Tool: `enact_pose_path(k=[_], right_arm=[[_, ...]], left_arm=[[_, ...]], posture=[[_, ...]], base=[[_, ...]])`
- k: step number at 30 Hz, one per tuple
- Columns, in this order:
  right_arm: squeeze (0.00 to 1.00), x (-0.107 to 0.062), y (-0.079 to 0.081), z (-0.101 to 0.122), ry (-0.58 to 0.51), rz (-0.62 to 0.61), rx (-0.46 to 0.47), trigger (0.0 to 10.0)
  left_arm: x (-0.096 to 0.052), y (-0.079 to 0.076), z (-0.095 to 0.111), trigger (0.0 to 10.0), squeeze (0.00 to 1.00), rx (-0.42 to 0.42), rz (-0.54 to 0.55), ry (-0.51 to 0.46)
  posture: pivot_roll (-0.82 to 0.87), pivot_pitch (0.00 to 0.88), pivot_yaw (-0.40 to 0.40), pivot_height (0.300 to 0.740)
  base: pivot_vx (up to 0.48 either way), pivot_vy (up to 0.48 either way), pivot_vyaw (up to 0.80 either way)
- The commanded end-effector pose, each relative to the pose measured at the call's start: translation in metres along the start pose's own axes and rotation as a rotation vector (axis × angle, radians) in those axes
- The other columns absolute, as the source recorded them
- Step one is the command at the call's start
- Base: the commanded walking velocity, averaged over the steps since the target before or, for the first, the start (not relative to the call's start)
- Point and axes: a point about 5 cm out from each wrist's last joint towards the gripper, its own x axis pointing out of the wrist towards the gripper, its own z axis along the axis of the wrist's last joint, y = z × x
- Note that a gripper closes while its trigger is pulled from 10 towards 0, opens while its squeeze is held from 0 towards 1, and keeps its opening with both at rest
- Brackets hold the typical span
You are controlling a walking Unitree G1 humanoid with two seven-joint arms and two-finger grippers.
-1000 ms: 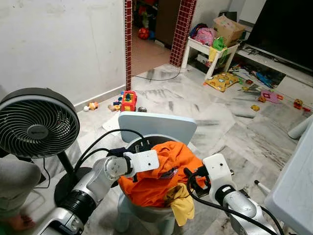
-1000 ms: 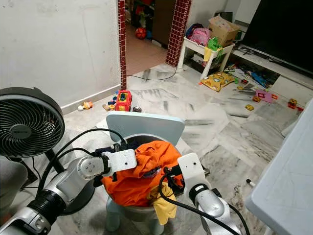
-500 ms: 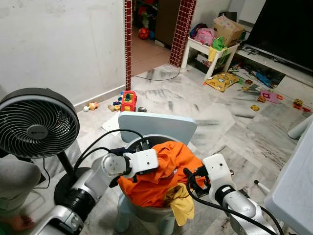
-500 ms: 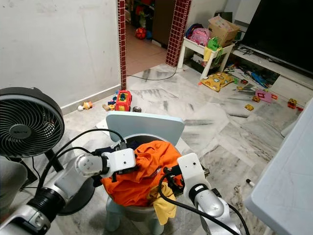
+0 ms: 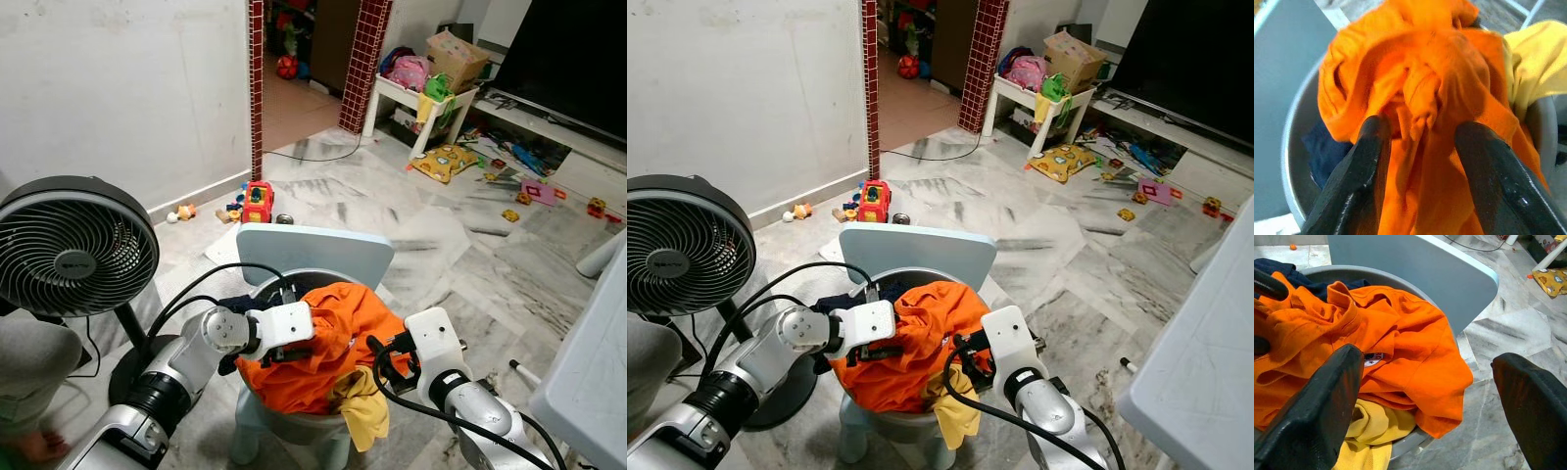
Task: Hang hanger
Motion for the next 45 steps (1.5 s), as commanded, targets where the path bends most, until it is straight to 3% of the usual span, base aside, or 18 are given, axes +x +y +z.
enact_pose_path(k=[1, 2, 3, 4, 7, 17, 25, 27, 30, 34, 38, 41, 45], right_arm=[[0.00, -0.001, -0.005, -0.001, 0.008, -0.025, -0.005, 10.0], [0.00, -0.001, -0.005, 0.000, 0.007, -0.025, -0.005, 10.0], [0.00, 0.000, -0.005, 0.000, 0.007, -0.024, -0.005, 10.0], [0.00, 0.000, -0.004, 0.000, 0.006, -0.024, -0.004, 10.0], [0.00, 0.000, -0.004, 0.000, 0.005, -0.025, -0.003, 10.0], [0.00, -0.001, -0.005, 0.000, 0.005, -0.032, 0.000, 10.0], [0.00, 0.000, -0.005, -0.001, 0.005, -0.033, -0.002, 10.0], [0.00, 0.001, -0.005, -0.001, 0.004, -0.030, -0.003, 10.0], [0.00, 0.002, -0.005, 0.000, 0.002, -0.029, -0.004, 10.0], [0.00, 0.006, -0.008, 0.003, -0.017, -0.040, -0.007, 10.0], [0.00, 0.008, -0.011, 0.005, -0.028, -0.048, -0.007, 10.0], [0.00, 0.011, -0.015, 0.008, -0.043, -0.066, -0.006, 10.0], [0.00, 0.013, -0.021, 0.011, -0.063, -0.098, 0.002, 10.0]], left_arm=[[0.003, 0.003, 0.008, 9.4, 0.00, 0.019, -0.027, -0.022], [0.004, 0.003, 0.008, 9.4, 0.00, 0.013, -0.031, -0.022], [0.005, 0.002, 0.007, 4.7, 0.00, 0.002, -0.046, -0.023], [0.007, 0.000, 0.005, 0.9, 0.00, 0.000, -0.067, -0.019], [0.009, -0.003, 0.003, 0.0, 0.00, 0.023, -0.092, -0.011], [0.009, -0.001, -0.001, 0.0, 0.00, 0.043, -0.096, -0.002], [0.008, 0.006, -0.001, 0.0, 0.00, 0.033, 0.008, -0.023], [0.009, 0.012, 0.005, 0.0, 0.00, 0.021, 0.116, -0.073], [0.008, 0.015, 0.009, 0.0, 0.00, 0.027, 0.170, -0.109], [0.002, 0.029, 0.031, 0.0, 0.00, 0.072, 0.392, -0.260], [-0.003, 0.035, 0.042, 0.0, 0.00, 0.082, 0.488, -0.346], [-0.011, 0.042, 0.054, 0.0, 0.00, 0.064, 0.576, -0.465], [-0.017, 0.047, 0.060, 0.0, 0.00, 0.076, 0.642, -0.515]], posture=[[0.01, 0.000, -0.094, 0.740], [0.01, 0.000, -0.094, 0.740], [0.01, 0.000, -0.093, 0.740], [0.01, 0.000, -0.092, 0.740], [0.01, 0.000, -0.089, 0.740], [0.00, 0.000, -0.082, 0.740], [0.02, 0.000, -0.089, 0.740], [0.02, 0.000, -0.092, 0.740], [0.03, 0.000, -0.094, 0.740], [0.04, 0.000, -0.103, 0.740], [0.05, 0.000, -0.106, 0.740], [0.05, 0.000, -0.108, 0.740], [0.06, 0.000, -0.108, 0.740]], base=[[0.000, 0.000, 0.00], [0.000, 0.000, 0.00], [0.000, 0.000, 0.00], [0.000, 0.000, 0.00], [0.000, 0.000, 0.00], [0.000, 0.000, 0.00], [0.000, 0.000, 0.00], [0.000, 0.000, 0.00], [0.000, 0.000, 0.00], [0.000, 0.000, 0.00], [0.000, 0.000, 0.00], [0.000, 0.000, 0.00], [0.000, 0.000, 0.00]])
